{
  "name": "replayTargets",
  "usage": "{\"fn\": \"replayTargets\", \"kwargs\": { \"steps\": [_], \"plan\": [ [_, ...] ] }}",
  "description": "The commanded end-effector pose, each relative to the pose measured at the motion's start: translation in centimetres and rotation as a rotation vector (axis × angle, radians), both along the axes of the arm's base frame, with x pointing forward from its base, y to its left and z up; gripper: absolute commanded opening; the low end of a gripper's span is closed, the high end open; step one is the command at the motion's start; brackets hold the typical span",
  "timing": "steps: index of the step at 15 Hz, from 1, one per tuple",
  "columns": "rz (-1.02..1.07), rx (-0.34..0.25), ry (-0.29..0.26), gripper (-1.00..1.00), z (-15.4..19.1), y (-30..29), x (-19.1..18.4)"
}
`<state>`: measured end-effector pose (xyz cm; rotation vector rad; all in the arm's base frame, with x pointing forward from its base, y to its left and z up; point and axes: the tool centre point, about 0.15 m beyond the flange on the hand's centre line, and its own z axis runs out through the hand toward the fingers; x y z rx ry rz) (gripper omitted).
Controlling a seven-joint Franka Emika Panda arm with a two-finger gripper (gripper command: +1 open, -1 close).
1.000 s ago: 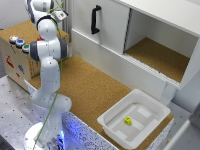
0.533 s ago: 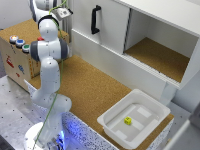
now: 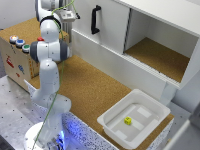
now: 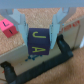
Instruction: Grasp the purple block
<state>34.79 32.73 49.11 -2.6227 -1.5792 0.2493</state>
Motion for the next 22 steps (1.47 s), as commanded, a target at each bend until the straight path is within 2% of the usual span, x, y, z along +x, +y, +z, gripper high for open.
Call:
{"fn": "replayTargets", "kwargs": {
  "steps": [1, 3, 6, 8, 12, 13, 15, 18, 22],
  "plan": [
    [-0.268, 0.148, -0.076, -1.0, -3.8, -8.9, -6.2],
    [-0.334, 0.118, -0.068, -1.0, -3.9, -11.2, -7.2],
    [-0.43, 0.115, -0.104, -1.0, -4.3, -15.2, -7.1],
    [-0.504, 0.174, -0.127, -1.0, -4.6, -18.2, -6.4],
    [-0.504, 0.174, -0.127, -1.0, -4.6, -18.2, -6.4],
    [-0.471, 0.045, -0.068, -1.0, -3.3, -15.8, -5.2],
    [-0.532, 0.04, -0.08, -1.0, -4.0, -19.4, -4.7],
    [-0.629, 0.002, -0.081, -1.0, -5.8, -25.8, -4.7],
    [-0.849, -0.04, -0.116, -1.0, -7.6, -36.3, -6.6]
  ]
}}
